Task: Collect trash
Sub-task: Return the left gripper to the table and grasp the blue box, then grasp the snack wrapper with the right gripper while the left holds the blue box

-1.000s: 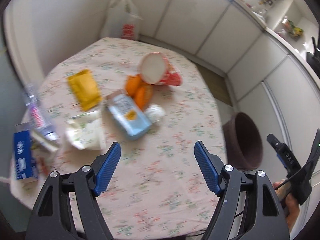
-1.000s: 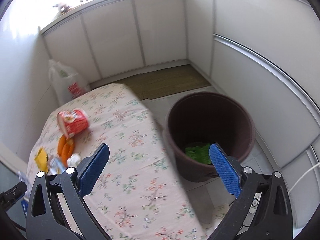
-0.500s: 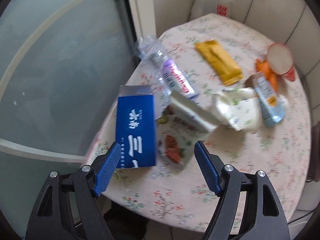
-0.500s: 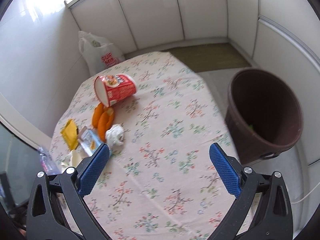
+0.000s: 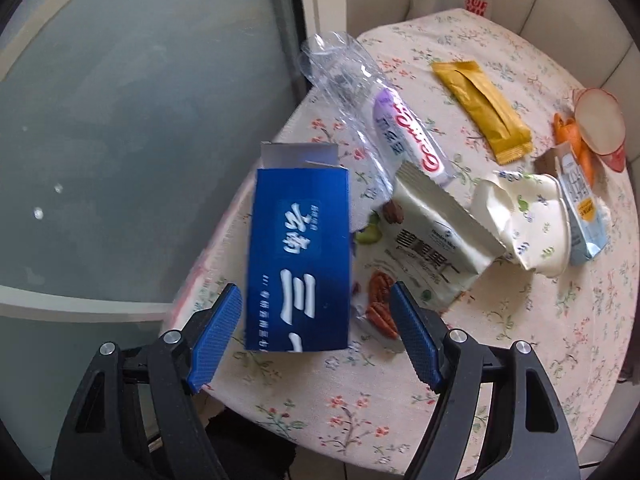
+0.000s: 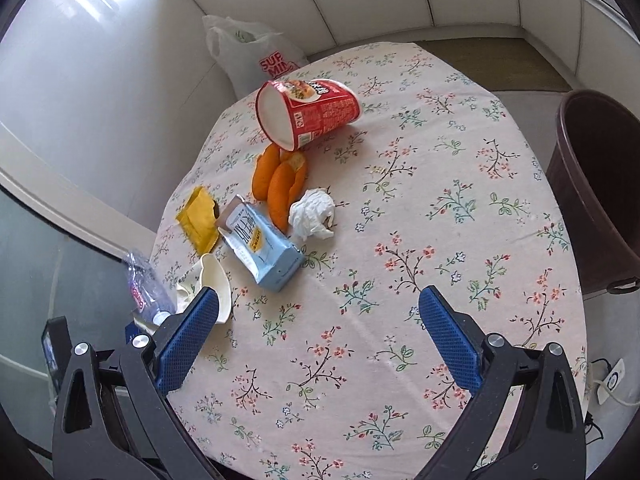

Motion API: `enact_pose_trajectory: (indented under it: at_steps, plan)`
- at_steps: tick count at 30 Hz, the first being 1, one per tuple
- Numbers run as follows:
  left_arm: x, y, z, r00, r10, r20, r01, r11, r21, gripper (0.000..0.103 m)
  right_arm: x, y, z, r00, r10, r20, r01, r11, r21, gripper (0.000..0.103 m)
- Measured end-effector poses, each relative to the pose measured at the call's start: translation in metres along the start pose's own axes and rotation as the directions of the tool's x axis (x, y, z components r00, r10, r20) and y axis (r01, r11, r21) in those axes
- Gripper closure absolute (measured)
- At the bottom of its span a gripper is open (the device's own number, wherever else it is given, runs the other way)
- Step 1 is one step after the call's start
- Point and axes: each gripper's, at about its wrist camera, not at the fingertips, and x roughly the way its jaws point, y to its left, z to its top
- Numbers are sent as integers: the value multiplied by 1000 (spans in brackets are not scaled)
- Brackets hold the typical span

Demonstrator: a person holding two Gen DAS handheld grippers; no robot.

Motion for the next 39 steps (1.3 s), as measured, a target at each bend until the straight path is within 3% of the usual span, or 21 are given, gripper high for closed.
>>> enact_pose_trajectory:
  at_steps: [6,8,12,15,18,20,24,28,30,34,37,39]
  plan:
    - [22,13,1,991,-59,-120,50,996,-72,29,9,18,-5,1000,26,-15,-26,998,-54,7]
    - [23,15,2,989,-77,-127,68,995,-73,47,15,21,-6,999,41,-30,-43,997,-60,7]
    - [-1,11,-2,996,-81,-26,81,997,-15,48,31,29,-11,990,115,-78,-118,992,-38,7]
    - [-28,13,-9,988,-141,70,141,990,2,50,44,39,-16,976,181,-124,-186,982,-24,7]
    - [-59,11,-18,961,-201,189,195,979,51,50,56,55,-23,957,240,-162,-251,967,-46,7]
    - [-79,7,-22,938,-210,275,194,977,87,51,65,68,-29,939,281,-197,-298,952,-64,7]
    - [-109,10,-22,874,-283,396,250,959,134,52,90,88,-45,890,359,-281,-382,924,-31,7]
    - [-127,9,-16,803,-354,480,302,935,186,52,118,99,-62,852,398,-342,-411,911,37,10]
    - [-135,6,-14,779,-369,507,304,929,209,51,128,104,-68,831,430,-353,-432,899,78,12]
    - [-142,10,-10,759,-423,495,360,906,222,51,144,120,-77,804,482,-349,-467,874,131,17]
    - [-144,17,-8,757,-448,475,393,894,216,51,149,135,-80,816,477,-325,-473,876,97,25]
    - [-141,18,-7,757,-459,464,410,888,209,51,156,145,-82,813,462,-354,-466,881,79,45]
